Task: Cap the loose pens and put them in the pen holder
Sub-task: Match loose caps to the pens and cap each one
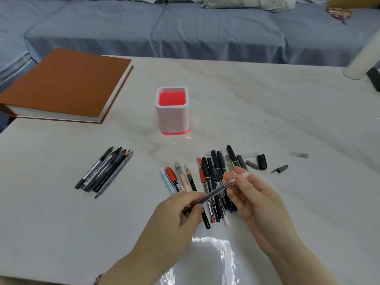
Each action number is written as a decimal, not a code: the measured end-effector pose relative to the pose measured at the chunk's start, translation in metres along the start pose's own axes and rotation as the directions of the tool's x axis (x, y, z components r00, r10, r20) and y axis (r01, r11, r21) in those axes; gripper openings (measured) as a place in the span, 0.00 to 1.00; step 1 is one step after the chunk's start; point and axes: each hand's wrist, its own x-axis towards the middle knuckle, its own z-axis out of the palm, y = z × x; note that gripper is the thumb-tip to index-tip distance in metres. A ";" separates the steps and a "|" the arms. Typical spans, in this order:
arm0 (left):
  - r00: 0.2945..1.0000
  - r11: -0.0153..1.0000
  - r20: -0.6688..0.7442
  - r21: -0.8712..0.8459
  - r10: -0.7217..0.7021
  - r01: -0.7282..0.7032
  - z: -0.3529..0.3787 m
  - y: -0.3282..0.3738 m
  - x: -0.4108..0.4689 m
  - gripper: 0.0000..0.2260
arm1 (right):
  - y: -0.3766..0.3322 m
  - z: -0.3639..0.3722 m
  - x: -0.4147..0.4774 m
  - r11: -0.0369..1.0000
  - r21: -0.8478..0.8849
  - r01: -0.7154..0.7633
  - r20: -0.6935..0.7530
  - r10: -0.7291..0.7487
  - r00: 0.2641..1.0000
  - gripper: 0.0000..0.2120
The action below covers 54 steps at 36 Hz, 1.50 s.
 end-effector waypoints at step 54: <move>0.920 0.741 -0.386 0.637 0.071 0.211 -0.085 -0.086 0.041 0.12 | 0.016 0.029 0.042 0.685 -0.709 0.168 0.010 -0.229 0.973 0.13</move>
